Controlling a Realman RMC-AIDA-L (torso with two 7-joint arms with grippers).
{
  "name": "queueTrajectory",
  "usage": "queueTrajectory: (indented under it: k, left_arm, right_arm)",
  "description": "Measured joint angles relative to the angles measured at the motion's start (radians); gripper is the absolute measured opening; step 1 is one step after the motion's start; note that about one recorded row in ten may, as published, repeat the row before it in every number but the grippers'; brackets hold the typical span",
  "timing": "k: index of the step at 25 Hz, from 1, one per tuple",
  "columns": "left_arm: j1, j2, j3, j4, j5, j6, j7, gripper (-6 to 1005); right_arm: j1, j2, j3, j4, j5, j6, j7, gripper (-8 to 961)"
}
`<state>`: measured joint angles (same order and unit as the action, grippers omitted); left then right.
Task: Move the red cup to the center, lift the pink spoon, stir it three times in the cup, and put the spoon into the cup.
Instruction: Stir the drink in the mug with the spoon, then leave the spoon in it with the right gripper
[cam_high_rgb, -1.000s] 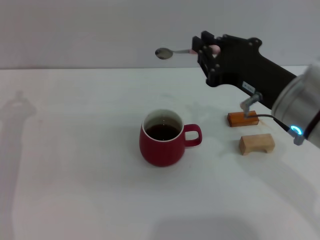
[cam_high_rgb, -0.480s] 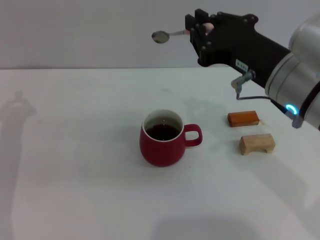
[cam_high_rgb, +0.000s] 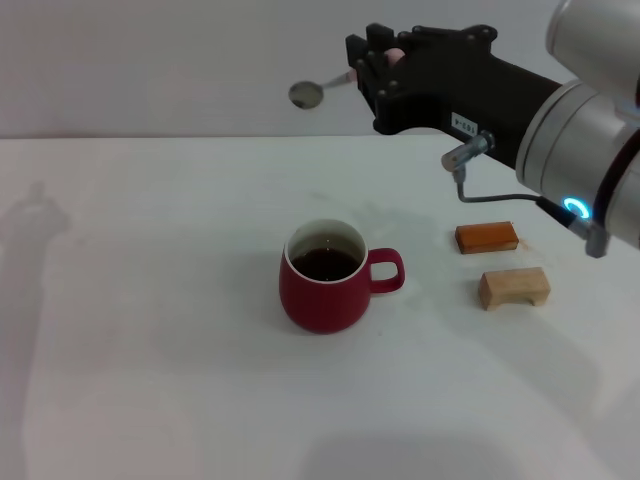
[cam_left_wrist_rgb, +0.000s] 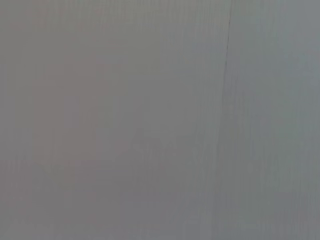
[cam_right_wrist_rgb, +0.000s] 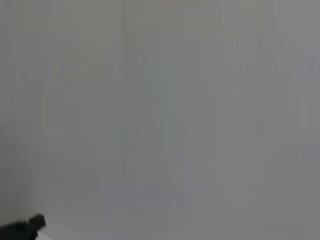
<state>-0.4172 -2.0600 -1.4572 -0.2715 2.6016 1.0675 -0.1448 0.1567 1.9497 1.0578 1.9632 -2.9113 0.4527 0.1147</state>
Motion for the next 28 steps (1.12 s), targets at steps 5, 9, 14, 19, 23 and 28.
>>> queueTrajectory:
  k: [5,9,14,19,23,28]
  left_arm:
    - [0.0,0.0,0.0,0.0,0.0,0.001,0.0,-2]
    - [-0.001,0.0,0.0,0.0,0.0,0.003,0.001,-2]
    - [-0.002,0.0,0.0,0.002,0.0,0.003,0.001,-2]
    - [-0.002,0.0,-0.001,0.008,-0.001,0.003,0.001,-2]
    - [-0.002,0.0,-0.002,0.01,-0.002,0.003,0.001,-2]
    - [-0.002,0.0,-0.002,0.011,-0.002,0.003,0.001,-2]
  right_arm:
    - [0.014,0.029,0.035,0.032,0.011,0.134,-0.039,134]
    - [0.025,0.068,0.106,0.036,0.125,0.237,-0.155,134]
    - [0.029,0.115,0.22,0.025,0.312,0.336,-0.319,134]
    - [0.068,0.122,0.257,0.029,0.324,0.434,-0.326,133]
    - [0.12,0.122,0.315,0.028,0.361,0.543,-0.329,133]
    - [0.166,0.12,0.373,-0.007,0.424,0.617,-0.35,133]
